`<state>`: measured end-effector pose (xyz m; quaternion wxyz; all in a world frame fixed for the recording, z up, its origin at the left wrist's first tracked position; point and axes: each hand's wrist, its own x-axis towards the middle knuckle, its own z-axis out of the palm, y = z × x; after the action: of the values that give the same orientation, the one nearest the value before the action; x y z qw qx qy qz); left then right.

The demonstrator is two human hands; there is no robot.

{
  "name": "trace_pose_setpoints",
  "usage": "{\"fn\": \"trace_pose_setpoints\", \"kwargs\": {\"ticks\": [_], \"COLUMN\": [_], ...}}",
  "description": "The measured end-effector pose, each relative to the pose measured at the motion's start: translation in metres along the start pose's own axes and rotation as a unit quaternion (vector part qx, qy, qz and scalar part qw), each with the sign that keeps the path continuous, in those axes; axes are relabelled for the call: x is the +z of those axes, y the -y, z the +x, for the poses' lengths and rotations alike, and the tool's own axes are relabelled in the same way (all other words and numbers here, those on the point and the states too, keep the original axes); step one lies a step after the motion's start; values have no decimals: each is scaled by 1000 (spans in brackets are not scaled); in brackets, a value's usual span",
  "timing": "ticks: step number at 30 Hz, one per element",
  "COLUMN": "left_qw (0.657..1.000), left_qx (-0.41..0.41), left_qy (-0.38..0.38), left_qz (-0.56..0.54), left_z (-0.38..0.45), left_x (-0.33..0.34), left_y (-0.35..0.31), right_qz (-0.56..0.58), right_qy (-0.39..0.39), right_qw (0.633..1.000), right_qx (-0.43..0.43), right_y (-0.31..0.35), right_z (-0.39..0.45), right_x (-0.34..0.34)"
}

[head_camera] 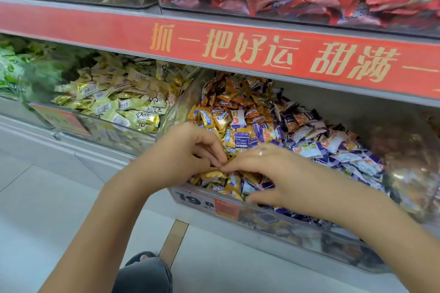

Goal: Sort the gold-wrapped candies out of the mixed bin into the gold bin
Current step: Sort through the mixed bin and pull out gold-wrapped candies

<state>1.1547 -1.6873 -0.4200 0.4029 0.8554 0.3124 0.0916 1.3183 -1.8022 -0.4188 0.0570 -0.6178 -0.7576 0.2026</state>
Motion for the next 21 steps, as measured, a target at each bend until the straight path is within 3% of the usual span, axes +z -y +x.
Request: {"fn": "trace_pose_setpoints", "kwargs": {"ticks": [5, 9, 16, 21], "left_qw": [996, 991, 983, 969], "left_qx": [-71, -81, -102, -130], "left_qy": [15, 75, 76, 103], "left_qz": [-56, -73, 133, 182], "left_z": [7, 1, -2, -4], "left_x": [2, -6, -10, -15], "left_y": [-5, -7, -10, -13], "right_qz": [38, 41, 10, -15], "right_qy": [48, 12, -18, 6], "right_qw": [998, 999, 999, 1000], "right_qx": [12, 18, 28, -10], "right_y": [-9, -6, -7, -4], "right_z": [9, 17, 24, 24], "right_x": [9, 24, 31, 28]}}
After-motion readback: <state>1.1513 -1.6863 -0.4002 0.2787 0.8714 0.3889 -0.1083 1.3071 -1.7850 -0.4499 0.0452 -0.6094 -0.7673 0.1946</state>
